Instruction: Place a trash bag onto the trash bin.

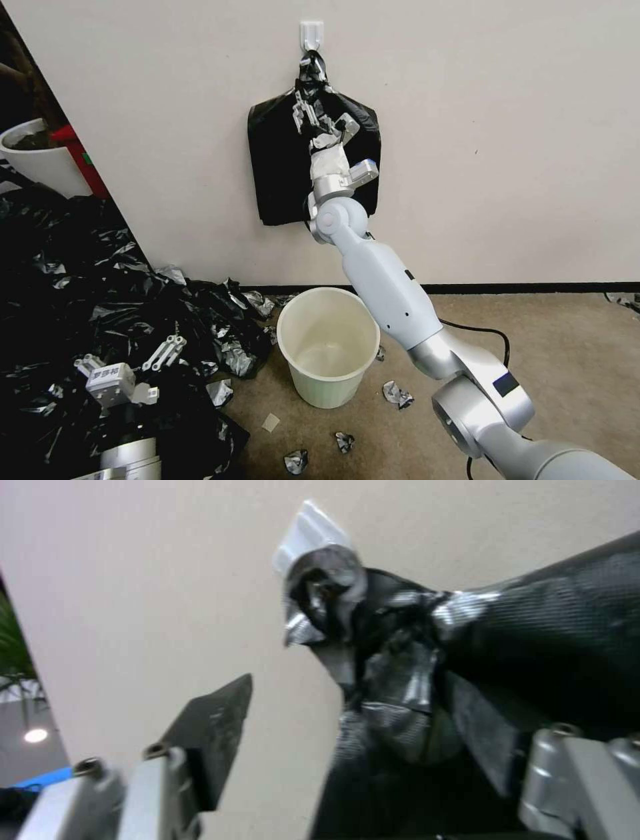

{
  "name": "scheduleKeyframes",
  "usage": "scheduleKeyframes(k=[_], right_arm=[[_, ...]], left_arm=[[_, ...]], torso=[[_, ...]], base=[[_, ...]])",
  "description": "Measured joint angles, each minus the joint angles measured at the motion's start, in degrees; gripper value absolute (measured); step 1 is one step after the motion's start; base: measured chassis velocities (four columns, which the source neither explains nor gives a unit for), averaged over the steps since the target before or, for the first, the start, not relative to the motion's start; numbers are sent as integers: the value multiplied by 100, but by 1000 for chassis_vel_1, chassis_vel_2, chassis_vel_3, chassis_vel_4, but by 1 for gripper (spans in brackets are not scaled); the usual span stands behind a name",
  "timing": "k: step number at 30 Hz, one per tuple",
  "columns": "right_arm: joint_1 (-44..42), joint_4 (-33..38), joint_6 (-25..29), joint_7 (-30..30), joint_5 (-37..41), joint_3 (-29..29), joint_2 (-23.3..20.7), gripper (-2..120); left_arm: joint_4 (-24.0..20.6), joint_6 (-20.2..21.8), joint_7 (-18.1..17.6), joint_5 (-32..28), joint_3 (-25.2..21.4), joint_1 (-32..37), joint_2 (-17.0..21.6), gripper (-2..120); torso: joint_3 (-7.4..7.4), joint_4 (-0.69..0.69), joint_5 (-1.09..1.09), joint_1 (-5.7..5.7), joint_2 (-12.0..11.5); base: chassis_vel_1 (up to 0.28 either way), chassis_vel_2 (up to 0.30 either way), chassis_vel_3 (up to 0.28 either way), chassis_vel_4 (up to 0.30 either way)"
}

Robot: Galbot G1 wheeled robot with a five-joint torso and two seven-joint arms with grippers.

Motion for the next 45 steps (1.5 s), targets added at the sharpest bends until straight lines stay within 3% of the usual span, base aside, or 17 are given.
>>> scheduleKeyframes(k=[4, 7, 10, 25, 32, 38, 45], right_arm=[[2, 1, 10, -176, 65, -10, 0, 80], [2, 5, 19, -580, 181, -27, -1, 69], [3, -28, 21, -750, 225, -26, 0, 66], [-35, -150, 20, -822, 280, 59, -1, 70], [52, -347, -72, -1214, 644, 113, -1, 80], [58, -352, -95, -1634, 729, 123, -2, 79], [82, -438, -115, -1718, 781, 162, -2, 77]], left_arm=[[16, 0, -2, -1, -8, -11, 0, 100], [42, -5, -3, -1, -23, -14, 0, 100], [52, -10, -3, -1, -33, -15, 0, 100], [95, -35, -3, 39, -10, -25, 0, 100], [111, -38, -4, 51, -5, -39, 0, 100], [130, -50, -4, 48, -24, -37, 0, 100], [132, -53, -3, 49, -18, -35, 0, 100]], torso=[[0, 0, 0, 0, 0], [0, 0, 0, 0, 0], [0, 0, 0, 0, 0], [0, 0, 0, 0, 0], [0, -1, 0, 0, 0], [0, 0, 0, 0, 0], [0, 0, 0, 0, 0]], base=[[0, 0, 0, 0], [0, 0, 0, 0], [0, 0, 0, 0], [0, 0, 0, 0], [0, 0, 0, 0], [0, 0, 0, 0], [0, 0, 0, 0]])
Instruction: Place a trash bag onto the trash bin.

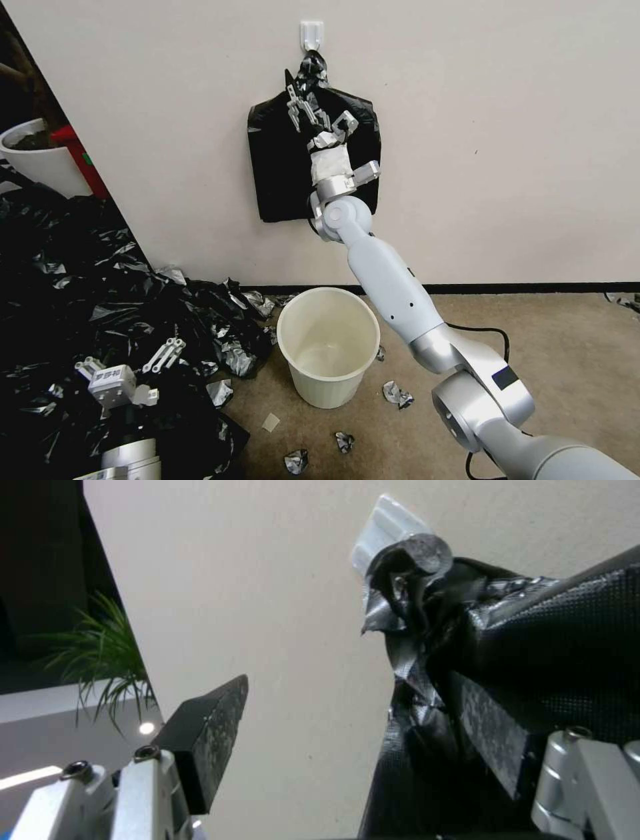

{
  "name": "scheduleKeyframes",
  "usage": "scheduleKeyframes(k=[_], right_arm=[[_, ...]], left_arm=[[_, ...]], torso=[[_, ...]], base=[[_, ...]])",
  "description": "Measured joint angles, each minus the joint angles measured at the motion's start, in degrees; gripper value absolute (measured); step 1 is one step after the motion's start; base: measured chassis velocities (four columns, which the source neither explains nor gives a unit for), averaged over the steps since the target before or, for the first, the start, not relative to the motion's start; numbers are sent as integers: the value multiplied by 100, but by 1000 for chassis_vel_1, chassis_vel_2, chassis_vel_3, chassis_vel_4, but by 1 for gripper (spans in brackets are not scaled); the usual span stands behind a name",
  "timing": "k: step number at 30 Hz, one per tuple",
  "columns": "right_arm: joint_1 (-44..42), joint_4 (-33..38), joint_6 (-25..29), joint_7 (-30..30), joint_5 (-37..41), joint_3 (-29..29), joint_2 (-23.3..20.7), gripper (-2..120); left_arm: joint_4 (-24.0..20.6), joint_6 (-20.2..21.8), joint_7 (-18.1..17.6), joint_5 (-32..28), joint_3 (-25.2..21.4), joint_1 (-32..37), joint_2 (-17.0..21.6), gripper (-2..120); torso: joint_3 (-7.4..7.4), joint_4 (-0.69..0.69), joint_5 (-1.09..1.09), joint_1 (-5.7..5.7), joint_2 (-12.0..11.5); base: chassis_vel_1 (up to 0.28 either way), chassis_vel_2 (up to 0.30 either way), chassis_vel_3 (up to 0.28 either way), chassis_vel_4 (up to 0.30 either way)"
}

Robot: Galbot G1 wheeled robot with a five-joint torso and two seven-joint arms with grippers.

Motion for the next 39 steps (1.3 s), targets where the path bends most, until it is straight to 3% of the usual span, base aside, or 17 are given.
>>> scheduleKeyframes(k=[4, 6, 8, 12, 16, 18, 22, 29, 39], right_arm=[[-5, -32, -26, -74, 85, 21, 0, 75], [-10, -61, -44, -121, 119, 31, 0, 63], [-9, -70, -48, -125, 120, 31, 0, 62], [-1, -111, -67, -29, 103, 14, 0, 42], [-39, -105, -77, 26, 71, -8, 0, 41], [-57, -109, -87, 68, 30, -9, 0, 52], [-57, -121, -89, 83, 17, -5, 0, 53], [73, -294, -102, 232, -12, 93, 0, 22], [76, -302, -93, 182, -43, 105, 0, 0]], left_arm=[[0, -5, 1, 0, -1, 3, 0, 100], [7, -19, 1, 2, -2, 11, 0, 100], [9, -22, 1, 2, -3, 13, 0, 100], [9, -36, 2, 7, -5, 29, 0, 100], [7, -37, 1, 8, -9, 33, 0, 100], [5, -40, 2, 9, -9, 41, 0, 100], [5, -41, 2, 9, -9, 44, 0, 100], [-1, -43, 2, 17, -6, 50, 0, 100], [27, -50, 2, 16, -12, 28, 0, 100]], torso=[[0, 0, 0, 0, 0], [0, 0, 0, 0, 0], [0, 0, 0, 0, 0], [0, 0, 0, 0, 0], [0, 0, 0, 0, 0], [0, 0, 0, 0, 0], [0, 0, 0, 0, 0], [0, 0, 0, 0, 0], [0, 0, 0, 0, 0]], base=[[0, 0, 0, 0], [0, 0, 0, 0], [0, 0, 0, 0], [0, 0, 0, 0], [0, 0, 0, 0], [0, 0, 0, 0], [0, 0, 0, 0], [0, 0, 0, 0], [0, 0, 0, 0]])
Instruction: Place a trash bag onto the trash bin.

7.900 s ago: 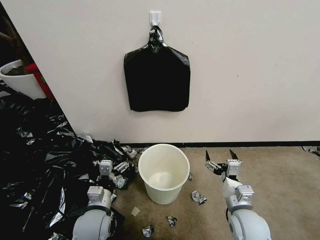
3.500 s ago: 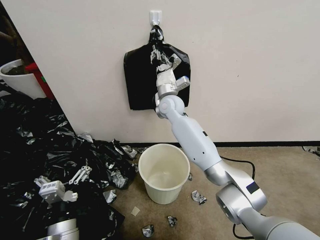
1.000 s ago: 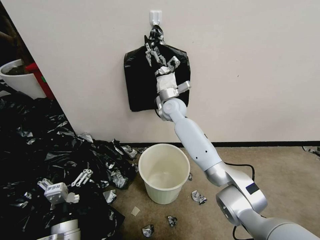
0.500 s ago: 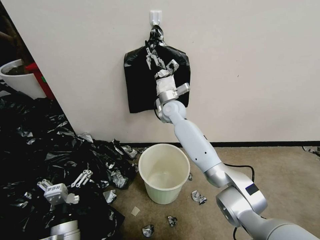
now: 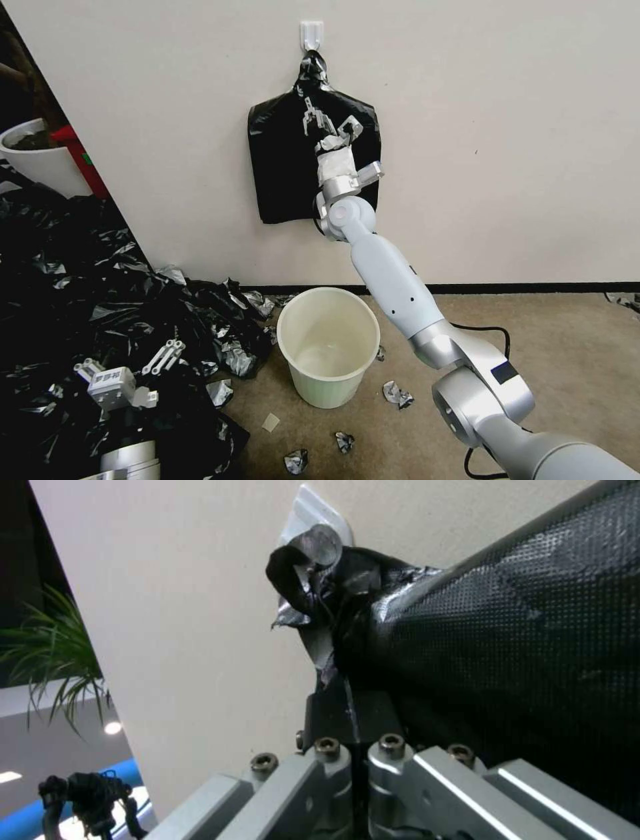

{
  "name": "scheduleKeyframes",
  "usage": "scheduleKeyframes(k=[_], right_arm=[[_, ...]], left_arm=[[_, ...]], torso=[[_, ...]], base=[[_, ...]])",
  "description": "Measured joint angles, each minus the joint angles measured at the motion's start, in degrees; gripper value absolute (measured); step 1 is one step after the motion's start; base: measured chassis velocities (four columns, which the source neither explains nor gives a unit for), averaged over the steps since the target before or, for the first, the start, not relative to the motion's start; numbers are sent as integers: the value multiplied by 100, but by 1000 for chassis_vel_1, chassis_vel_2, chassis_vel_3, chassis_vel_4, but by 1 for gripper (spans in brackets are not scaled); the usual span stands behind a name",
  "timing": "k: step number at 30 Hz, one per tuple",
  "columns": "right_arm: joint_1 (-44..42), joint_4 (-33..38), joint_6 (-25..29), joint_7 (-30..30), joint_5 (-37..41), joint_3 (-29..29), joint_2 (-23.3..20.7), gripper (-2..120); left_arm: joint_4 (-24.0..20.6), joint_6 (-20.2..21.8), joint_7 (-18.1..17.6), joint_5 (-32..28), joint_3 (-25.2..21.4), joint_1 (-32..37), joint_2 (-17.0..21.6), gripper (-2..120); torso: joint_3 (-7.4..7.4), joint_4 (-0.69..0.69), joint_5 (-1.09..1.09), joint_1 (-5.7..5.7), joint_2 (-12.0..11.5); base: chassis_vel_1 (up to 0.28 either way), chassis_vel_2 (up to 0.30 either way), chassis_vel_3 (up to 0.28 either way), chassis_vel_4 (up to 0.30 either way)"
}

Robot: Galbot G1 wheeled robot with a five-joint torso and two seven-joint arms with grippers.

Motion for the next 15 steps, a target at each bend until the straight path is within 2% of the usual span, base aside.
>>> scheduleKeyframes(k=[15], right_arm=[[-35, 138, -75, -899, 624, 140, 0, 0]], left_arm=[[134, -39, 0, 0, 3, -66, 0, 100]], torso=[[0, 0, 0, 0, 0]], base=[[0, 0, 0, 0]])
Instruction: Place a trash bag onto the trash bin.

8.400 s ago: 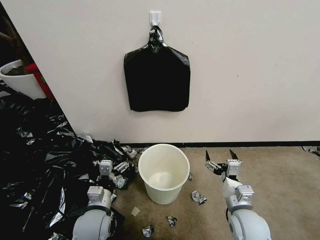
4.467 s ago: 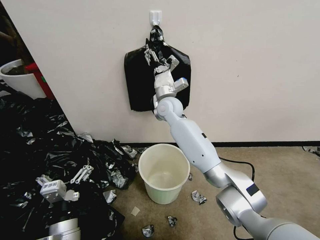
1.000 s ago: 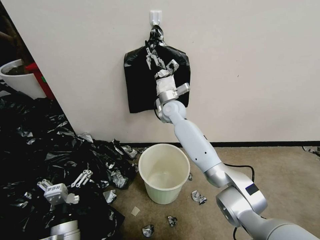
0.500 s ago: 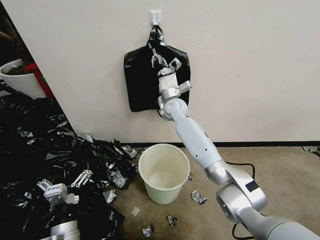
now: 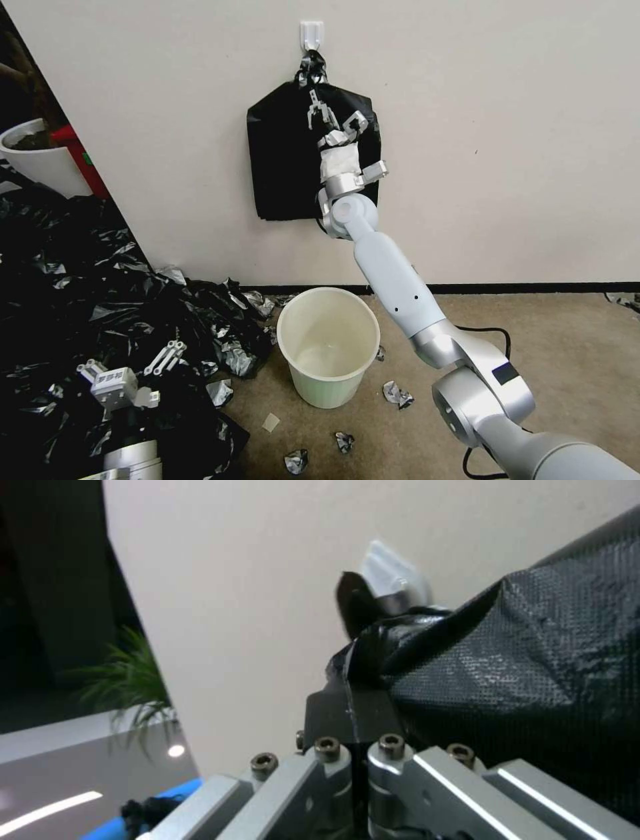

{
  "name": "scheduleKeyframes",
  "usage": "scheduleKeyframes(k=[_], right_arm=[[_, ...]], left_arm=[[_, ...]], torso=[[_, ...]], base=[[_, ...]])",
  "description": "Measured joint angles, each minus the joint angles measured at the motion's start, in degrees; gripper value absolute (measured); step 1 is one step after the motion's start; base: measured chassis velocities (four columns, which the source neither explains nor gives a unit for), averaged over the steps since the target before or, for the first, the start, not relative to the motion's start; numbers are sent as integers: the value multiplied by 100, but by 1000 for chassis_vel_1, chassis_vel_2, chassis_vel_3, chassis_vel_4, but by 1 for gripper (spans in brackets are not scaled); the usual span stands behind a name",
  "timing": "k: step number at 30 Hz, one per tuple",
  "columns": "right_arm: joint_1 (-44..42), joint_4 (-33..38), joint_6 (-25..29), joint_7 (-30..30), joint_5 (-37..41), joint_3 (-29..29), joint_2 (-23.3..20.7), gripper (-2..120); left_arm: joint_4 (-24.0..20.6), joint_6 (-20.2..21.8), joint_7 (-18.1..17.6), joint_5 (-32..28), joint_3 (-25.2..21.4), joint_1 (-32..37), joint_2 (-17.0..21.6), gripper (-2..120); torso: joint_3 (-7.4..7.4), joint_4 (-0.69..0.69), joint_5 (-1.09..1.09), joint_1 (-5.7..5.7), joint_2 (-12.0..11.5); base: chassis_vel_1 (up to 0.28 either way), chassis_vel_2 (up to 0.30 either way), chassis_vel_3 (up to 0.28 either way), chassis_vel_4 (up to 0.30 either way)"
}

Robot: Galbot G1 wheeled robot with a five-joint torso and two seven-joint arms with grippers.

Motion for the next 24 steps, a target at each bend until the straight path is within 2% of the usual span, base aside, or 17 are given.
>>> scheduleKeyframes(k=[22, 24], right_arm=[[-600, 283, -311, -1872, 128, -5, 0, 0], [-715, 337, -499, -2486, 190, 16, 0, 0]], left_arm=[[105, -26, -1, 5, -27, -59, 0, 100], [117, -27, -1, 5, -35, -69, 0, 100]], torso=[[0, 0, 0, 0, 0], [0, 0, 0, 0, 0]], base=[[0, 0, 0, 0], [0, 0, 0, 0]])
